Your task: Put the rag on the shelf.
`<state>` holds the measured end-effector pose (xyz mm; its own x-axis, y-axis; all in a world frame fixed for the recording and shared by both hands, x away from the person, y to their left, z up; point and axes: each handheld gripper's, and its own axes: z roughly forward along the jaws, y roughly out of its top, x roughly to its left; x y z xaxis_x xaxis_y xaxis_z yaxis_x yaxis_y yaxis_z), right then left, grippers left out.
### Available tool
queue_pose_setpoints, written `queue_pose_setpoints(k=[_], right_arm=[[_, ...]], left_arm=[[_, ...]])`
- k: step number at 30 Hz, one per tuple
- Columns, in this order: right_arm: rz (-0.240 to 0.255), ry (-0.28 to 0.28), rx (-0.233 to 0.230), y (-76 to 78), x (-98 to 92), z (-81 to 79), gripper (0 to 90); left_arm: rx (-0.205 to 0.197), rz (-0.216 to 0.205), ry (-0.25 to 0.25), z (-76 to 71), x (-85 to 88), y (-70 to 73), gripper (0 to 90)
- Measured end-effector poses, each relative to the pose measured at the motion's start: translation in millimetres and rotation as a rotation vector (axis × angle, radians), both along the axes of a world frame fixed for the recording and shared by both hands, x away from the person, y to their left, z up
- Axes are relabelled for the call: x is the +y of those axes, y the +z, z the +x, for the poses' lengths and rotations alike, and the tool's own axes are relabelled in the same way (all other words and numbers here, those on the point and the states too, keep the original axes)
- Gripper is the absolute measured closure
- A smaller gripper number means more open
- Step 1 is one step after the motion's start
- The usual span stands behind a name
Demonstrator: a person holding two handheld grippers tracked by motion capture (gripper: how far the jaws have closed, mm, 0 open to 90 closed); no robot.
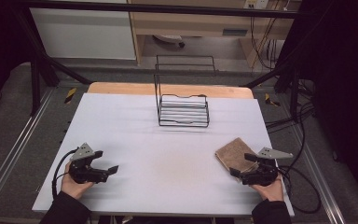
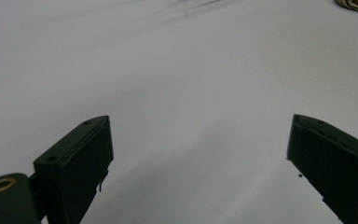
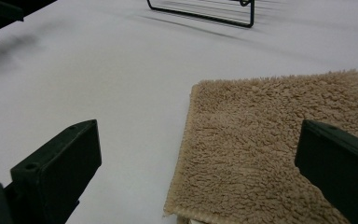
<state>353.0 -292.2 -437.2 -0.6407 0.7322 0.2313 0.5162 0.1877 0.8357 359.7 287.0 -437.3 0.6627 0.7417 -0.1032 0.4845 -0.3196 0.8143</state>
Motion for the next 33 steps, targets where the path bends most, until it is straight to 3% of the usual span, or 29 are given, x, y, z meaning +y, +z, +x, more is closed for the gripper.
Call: queue_pose_setpoints(k=[11, 17, 19, 20, 24, 33], right_arm=[[-0.033, -0.004, -0.001, 1.8, 4.4, -0.2, 2.2], [-0.039, -0.015, 0.002, 4.0, 12.6, 1.0, 7.3], [-0.062, -0.021, 0.003, 4.2, 16.8, 2.7, 9.1], [-0.098, -0.039, 0.004, 4.1, 21.8, 4.8, 10.6], [-0.140, -0.046, 0.011, 5.1, 30.4, 10.0, 13.9], [-0.190, -0.020, 0.021, 7.5, 44.7, 26.6, 25.9]], left_arm=[[-0.010, 0.008, 0.000, -1.8, 1.3, 1.1, 6.6], [-0.013, 0.002, 0.008, -1.8, 1.3, 1.3, 6.6], [-0.014, 0.006, 0.009, -1.9, 1.1, 1.4, 6.6], [-0.014, 0.003, 0.011, -2.0, 1.3, 1.5, 6.7], [-0.014, 0.003, 0.012, -1.9, 1.3, 1.5, 6.7], [-0.013, 0.005, 0.012, -1.7, 1.5, 1.2, 6.8]])
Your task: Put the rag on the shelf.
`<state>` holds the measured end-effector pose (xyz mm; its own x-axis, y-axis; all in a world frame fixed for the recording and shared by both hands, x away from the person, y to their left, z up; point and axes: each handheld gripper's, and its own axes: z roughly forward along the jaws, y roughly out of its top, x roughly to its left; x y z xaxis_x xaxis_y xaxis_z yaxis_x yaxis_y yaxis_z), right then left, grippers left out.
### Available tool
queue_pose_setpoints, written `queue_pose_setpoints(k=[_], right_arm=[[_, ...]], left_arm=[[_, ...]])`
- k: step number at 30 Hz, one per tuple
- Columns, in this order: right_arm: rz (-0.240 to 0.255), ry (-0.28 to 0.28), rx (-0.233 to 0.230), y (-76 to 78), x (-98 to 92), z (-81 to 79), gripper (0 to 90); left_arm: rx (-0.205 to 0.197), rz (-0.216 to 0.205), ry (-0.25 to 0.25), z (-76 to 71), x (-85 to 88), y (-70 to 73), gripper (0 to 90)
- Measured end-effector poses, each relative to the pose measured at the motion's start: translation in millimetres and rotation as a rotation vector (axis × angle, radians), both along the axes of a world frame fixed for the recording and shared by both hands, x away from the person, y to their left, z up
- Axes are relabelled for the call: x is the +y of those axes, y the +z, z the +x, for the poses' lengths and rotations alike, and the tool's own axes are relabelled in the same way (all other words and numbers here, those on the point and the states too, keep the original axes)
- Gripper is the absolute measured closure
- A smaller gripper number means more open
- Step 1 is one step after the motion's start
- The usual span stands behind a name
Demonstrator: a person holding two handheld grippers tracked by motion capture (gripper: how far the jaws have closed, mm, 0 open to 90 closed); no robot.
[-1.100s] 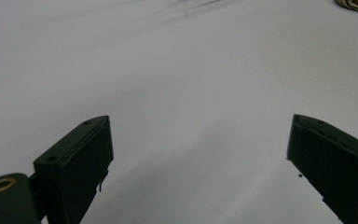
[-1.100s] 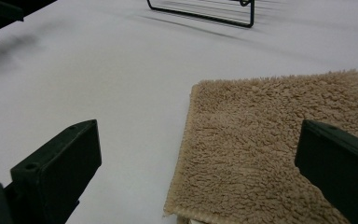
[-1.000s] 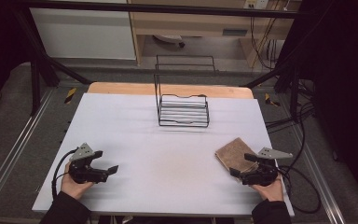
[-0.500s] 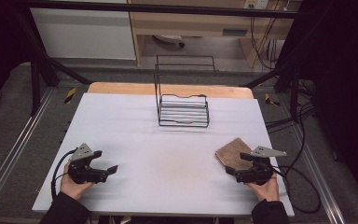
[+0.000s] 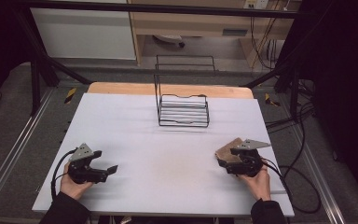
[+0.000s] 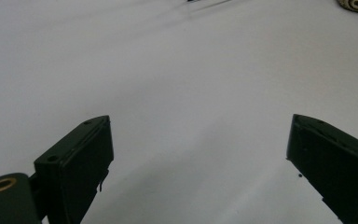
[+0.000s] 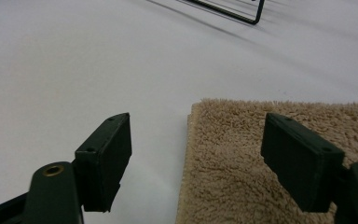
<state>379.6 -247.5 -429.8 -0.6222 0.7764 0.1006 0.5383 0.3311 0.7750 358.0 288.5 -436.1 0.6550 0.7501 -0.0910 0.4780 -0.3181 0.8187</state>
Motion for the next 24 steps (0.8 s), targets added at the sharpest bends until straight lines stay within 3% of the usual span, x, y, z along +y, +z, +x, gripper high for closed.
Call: queue_pose_setpoints(k=[14, 15, 24], right_arm=[[-0.051, 0.024, 0.055, -7.1, 12.5, 25.8, 48.5], [-0.073, 0.035, 0.059, -9.4, 15.4, 27.9, 52.0], [-0.106, 0.031, 0.040, -14.2, 16.7, 32.9, 63.3]], left_arm=[[0.007, 0.001, -0.005, -0.1, 0.3, -0.1, 7.3], [0.008, 0.002, -0.004, 0.0, 0.3, -0.2, 7.4], [0.010, 0.005, -0.006, 0.5, 0.0, -0.8, 7.9]])
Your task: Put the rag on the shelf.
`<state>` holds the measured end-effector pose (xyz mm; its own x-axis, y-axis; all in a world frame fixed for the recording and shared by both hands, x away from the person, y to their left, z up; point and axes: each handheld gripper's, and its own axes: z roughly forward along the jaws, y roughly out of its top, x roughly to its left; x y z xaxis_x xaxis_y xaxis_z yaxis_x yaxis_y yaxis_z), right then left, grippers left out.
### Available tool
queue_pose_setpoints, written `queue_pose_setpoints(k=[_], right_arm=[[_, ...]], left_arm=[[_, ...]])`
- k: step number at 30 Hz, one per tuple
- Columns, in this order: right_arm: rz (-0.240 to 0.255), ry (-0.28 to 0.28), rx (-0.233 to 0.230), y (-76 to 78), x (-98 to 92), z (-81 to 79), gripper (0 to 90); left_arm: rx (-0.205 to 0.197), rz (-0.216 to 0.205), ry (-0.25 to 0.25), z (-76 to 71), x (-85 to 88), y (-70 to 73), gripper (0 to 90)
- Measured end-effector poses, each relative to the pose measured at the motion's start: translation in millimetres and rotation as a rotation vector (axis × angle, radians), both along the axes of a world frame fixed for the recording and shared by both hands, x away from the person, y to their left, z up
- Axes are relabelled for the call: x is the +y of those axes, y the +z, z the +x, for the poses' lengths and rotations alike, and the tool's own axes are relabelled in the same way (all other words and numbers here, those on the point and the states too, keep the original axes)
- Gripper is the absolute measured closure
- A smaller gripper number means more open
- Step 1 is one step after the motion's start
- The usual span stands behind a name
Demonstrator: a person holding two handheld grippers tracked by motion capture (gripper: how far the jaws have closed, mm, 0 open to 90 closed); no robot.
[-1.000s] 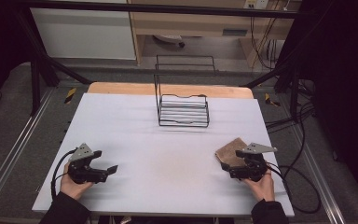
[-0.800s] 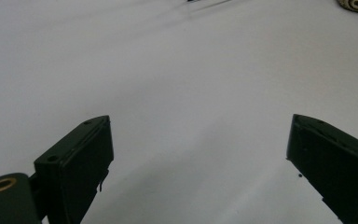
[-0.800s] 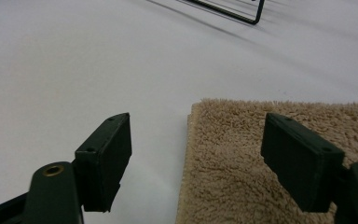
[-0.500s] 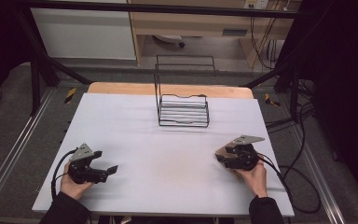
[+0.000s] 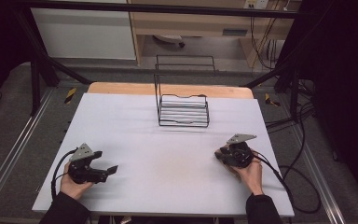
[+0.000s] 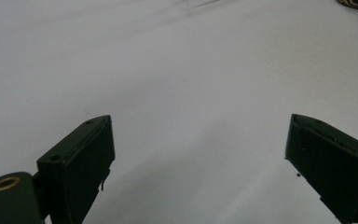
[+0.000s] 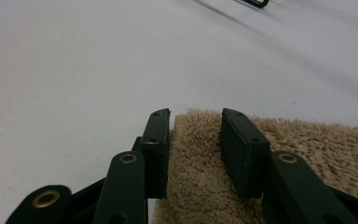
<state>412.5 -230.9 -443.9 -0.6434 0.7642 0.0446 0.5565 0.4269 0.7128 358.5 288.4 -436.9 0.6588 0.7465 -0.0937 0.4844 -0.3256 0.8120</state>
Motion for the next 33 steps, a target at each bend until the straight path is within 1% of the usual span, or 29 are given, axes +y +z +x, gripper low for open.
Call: queue_pose_setpoints(k=[2, 3, 5, 6, 7, 8, 9, 10, 11, 16, 18, 19, 20, 21, 22, 23, 28, 29, 32, 33], right_arm=[[-0.007, 0.002, -0.001, -0.8, 1.0, 0.7, 64.4], [-0.015, 0.005, -0.013, -1.7, 2.2, 1.0, 66.5], [-0.022, 0.007, -0.018, -1.7, 2.3, 1.1, 68.2], [-0.028, 0.006, -0.021, -1.7, 2.7, 0.8, 70.0], [-0.039, 0.002, -0.029, -1.8, 3.7, 0.3, 74.4], [-0.039, 0.002, -0.029, -1.8, 3.7, 0.3, 74.4], [-0.047, 0.004, -0.031, -1.6, 4.8, -0.5, 79.3], [-0.047, 0.004, -0.031, -1.6, 4.8, -0.5, 79.3], [-0.054, 0.002, -0.029, -1.4, 6.0, -1.3, 82.2], [-0.056, -0.004, -0.030, -0.9, 5.8, -1.9, 84.8], [-0.053, -0.007, -0.036, -0.2, 5.8, -2.6, 85.4], [-0.042, -0.011, -0.041, 1.3, 5.3, -3.8, 85.7], [-0.042, -0.011, -0.041, 1.3, 5.3, -3.8, 85.7], [-0.029, -0.008, -0.048, 3.2, 4.8, -5.2, 85.9], [-0.029, -0.008, -0.048, 3.2, 4.8, -5.2, 85.9], [-0.026, 0.004, -0.061, 5.2, 5.8, -6.9, 86.0], [-0.018, 0.030, -0.062, 8.6, 9.3, -11.0, 86.1], [-0.009, 0.046, -0.061, 10.1, 11.2, -12.9, 86.1], [0.004, 0.061, -0.062, 12.0, 13.7, -14.9, 86.1], [0.019, 0.081, -0.065, 13.7, 17.4, -16.5, 86.1]], left_arm=[[0.000, 0.000, 0.000, 0.1, -0.1, -0.1, 7.9], [0.000, 0.000, 0.000, 0.1, -0.1, -0.1, 8.1], [0.000, 0.001, -0.001, 0.0, 0.0, 0.0, 8.1], [0.000, -0.001, 0.001, -0.2, 0.0, 0.0, 8.2], [-0.002, -0.002, 0.002, -0.2, 0.2, 0.2, 8.3], [-0.002, -0.002, 0.002, -0.2, 0.2, 0.2, 8.4], [-0.004, -0.001, 0.001, -0.4, 0.3, 0.5, 8.4], [-0.004, -0.001, 0.001, -0.4, 0.3, 0.5, 8.5], [-0.003, -0.001, 0.000, -0.5, 0.3, 0.6, 8.5], [-0.004, 0.001, 0.000, -0.5, 0.2, 0.6, 8.8], [-0.004, 0.000, -0.001, -0.6, 0.2, 0.7, 8.8], [-0.005, -0.001, -0.001, -0.6, 0.4, 0.8, 8.9], [-0.005, -0.001, -0.001, -0.6, 0.4, 0.8, 9.0], [-0.005, -0.005, 0.001, -0.7, 0.3, 0.9, 9.0], [-0.005, -0.005, 0.001, -0.7, 0.3, 0.9, 9.0], [-0.007, 0.001, -0.002, -0.6, 0.6, 1.1, 9.1], [-0.008, -0.003, -0.001, -0.8, 0.4, 1.2, 9.2], [-0.009, -0.003, 0.000, -0.7, 0.5, 1.3, 9.2], [-0.008, -0.004, 0.000, -0.6, 0.6, 1.3, 9.3], [-0.008, -0.001, -0.002, -0.6, 0.9, 1.4, 9.3]])
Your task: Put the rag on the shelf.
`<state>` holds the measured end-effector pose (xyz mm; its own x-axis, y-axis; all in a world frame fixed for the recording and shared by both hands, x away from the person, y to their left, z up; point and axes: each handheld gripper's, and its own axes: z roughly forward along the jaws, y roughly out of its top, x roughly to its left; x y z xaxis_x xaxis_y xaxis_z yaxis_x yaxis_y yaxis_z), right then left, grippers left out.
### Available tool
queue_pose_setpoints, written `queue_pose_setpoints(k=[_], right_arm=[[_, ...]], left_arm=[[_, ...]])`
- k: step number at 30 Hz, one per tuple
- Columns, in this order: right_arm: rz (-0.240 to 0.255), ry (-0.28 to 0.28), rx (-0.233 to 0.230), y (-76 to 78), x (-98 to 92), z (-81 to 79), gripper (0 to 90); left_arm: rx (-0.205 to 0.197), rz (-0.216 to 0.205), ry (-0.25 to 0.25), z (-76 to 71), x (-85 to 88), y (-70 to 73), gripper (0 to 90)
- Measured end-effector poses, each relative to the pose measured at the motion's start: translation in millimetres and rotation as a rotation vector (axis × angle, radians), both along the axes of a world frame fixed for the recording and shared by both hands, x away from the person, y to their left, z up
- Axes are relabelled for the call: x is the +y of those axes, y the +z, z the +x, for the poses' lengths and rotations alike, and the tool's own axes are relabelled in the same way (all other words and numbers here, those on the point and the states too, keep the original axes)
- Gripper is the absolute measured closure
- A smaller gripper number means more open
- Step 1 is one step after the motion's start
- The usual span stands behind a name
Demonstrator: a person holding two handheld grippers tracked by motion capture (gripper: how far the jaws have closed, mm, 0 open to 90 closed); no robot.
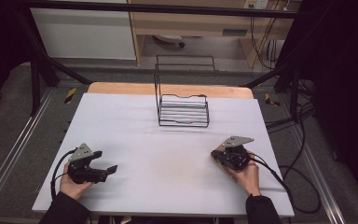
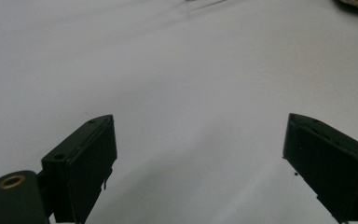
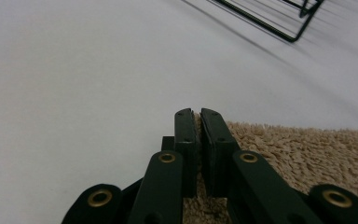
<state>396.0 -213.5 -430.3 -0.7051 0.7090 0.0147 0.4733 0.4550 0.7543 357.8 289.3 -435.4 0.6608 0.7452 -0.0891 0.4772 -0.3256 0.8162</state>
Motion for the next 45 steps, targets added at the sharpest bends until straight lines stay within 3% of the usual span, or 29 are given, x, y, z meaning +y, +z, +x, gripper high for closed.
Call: queue_pose_setpoints(k=[12, 28, 45], right_arm=[[0.041, 0.112, 0.005, 4.9, 38.9, -8.9, 86.1], [0.077, 0.206, 0.022, 4.6, 78.7, -19.0, 86.0], [0.090, 0.260, 0.049, -3.8, 111.6, -26.1, 85.9]], left_arm=[[-0.002, 0.000, 0.000, -0.1, 0.1, 0.3, 9.4], [-0.004, -0.001, 0.005, -0.4, 0.3, 0.7, 9.4], [-0.005, -0.001, 0.006, -0.3, 0.7, 0.8, 9.4]])
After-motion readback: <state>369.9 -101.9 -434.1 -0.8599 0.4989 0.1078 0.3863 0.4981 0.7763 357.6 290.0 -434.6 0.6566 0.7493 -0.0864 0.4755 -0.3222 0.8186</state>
